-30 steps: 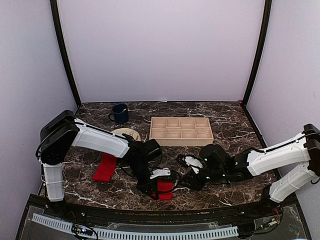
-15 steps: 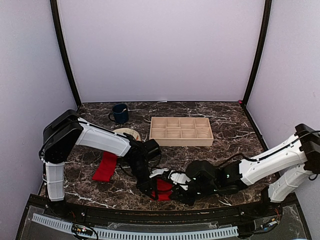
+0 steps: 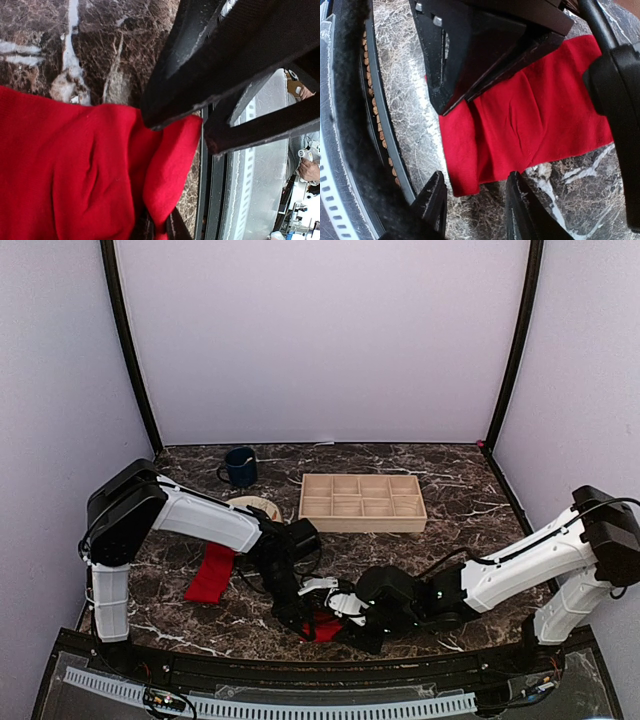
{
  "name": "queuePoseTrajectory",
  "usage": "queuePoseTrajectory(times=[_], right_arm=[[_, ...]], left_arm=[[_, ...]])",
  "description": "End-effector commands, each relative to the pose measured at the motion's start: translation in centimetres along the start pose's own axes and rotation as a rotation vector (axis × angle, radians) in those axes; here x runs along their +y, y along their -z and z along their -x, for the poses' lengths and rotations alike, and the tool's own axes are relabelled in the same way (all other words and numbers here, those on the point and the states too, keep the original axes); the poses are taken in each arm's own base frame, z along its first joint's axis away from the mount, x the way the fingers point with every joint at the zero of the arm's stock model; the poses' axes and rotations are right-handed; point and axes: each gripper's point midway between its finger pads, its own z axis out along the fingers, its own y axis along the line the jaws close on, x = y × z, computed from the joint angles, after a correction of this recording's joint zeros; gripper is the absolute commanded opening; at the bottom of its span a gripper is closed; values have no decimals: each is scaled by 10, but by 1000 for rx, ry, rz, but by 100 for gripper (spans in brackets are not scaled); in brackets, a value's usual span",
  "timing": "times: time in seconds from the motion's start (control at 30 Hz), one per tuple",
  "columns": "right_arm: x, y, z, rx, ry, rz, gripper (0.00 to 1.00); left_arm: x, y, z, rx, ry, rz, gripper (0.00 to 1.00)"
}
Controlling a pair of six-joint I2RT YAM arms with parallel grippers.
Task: Roll the socks
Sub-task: Roll the sock at the center of the board.
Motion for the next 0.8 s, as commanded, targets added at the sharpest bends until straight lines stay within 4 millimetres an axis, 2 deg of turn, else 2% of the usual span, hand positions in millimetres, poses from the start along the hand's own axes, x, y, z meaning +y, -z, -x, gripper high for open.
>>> queuePoseTrajectory(times=[0.0, 0.1, 0.37, 0.5, 0.77], right_arm=[[4, 0, 25, -68, 40, -7, 40], [5, -8, 20, -49, 46, -2, 41], [9, -12, 19, -41, 60, 21, 39], [10, -13, 20, -43, 68, 25, 32], [14, -20, 9, -3, 73, 52, 19]], left_arm=[[11, -10, -26, 93, 54, 24, 9], [11, -10, -26, 92, 54, 21, 10], [11, -10, -25, 93, 57, 18, 10], [12, -11, -27, 95, 62, 17, 10], [13, -11, -25, 96, 69, 17, 12]])
